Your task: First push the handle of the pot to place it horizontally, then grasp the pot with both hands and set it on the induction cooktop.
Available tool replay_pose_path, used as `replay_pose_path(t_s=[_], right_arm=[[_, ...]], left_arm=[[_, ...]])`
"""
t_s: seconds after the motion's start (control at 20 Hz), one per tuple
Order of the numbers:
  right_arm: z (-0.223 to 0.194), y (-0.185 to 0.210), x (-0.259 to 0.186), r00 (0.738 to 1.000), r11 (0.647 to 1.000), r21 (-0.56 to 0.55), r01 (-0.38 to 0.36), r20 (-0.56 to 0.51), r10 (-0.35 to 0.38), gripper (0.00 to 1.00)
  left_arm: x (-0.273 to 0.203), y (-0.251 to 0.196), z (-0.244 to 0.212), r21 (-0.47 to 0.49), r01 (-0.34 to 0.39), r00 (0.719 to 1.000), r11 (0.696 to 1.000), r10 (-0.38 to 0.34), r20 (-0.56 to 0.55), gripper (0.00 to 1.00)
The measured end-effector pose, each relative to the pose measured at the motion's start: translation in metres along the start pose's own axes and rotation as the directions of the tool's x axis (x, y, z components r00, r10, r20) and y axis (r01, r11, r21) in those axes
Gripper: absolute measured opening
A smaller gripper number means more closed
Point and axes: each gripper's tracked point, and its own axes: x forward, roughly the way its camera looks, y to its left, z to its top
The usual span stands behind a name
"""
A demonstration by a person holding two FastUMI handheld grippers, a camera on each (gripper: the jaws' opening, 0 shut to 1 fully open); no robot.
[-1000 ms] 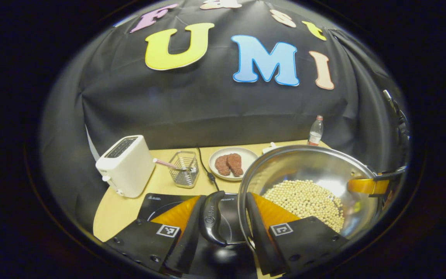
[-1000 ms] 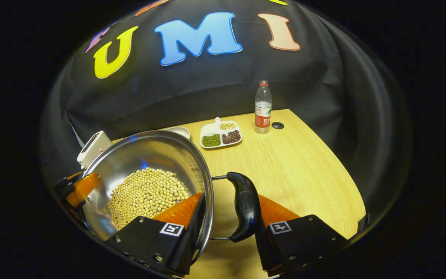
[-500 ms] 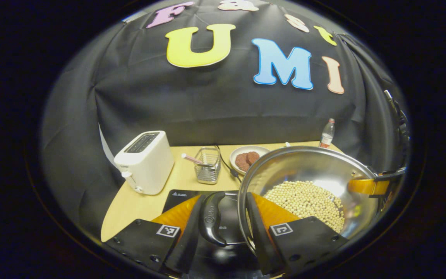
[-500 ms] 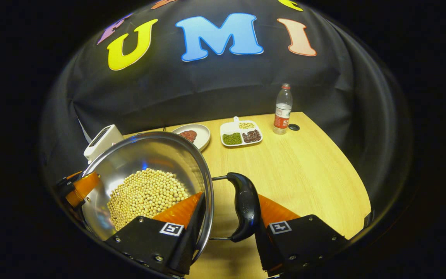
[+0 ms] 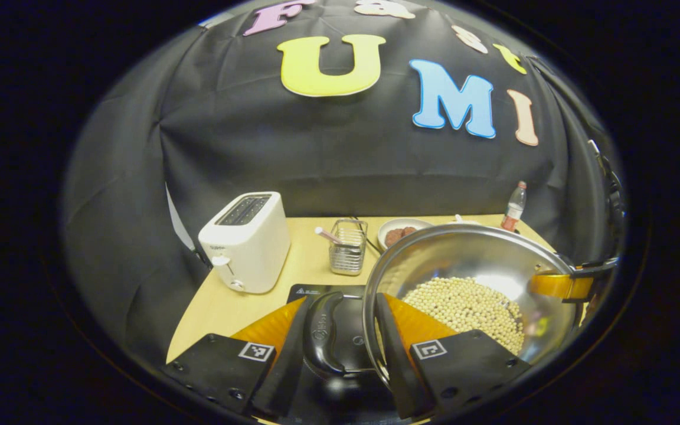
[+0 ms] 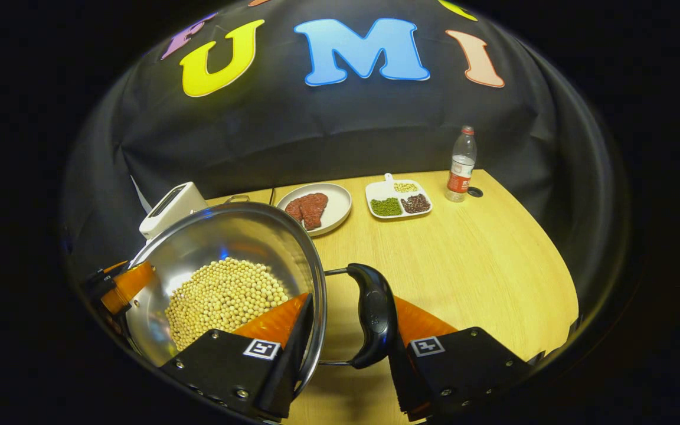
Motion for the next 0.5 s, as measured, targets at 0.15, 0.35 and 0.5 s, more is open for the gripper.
replay_pose_path(t_s=[0.15, 0.35, 0.5], right_arm=[[-0.004, 0.017, 0.006, 1.0, 1.0, -0.001, -0.009, -0.014, 0.009, 0.66], [-0.015, 0.036, 0.016, 0.999, 1.0, 0.007, -0.015, -0.038, 0.015, 0.66], [-0.021, 0.048, 0.026, 0.999, 1.0, 0.006, -0.018, -0.049, 0.018, 0.65]], left_arm=[[0.001, 0.018, -0.002, -0.002, -0.007, 1.0, 1.0, 0.007, -0.001, 0.7], [0.007, 0.039, -0.008, 0.017, -0.016, 1.0, 1.0, 0.016, -0.01, 0.67], [0.014, 0.053, -0.016, 0.013, -0.018, 1.0, 1.0, 0.019, -0.017, 0.67]])
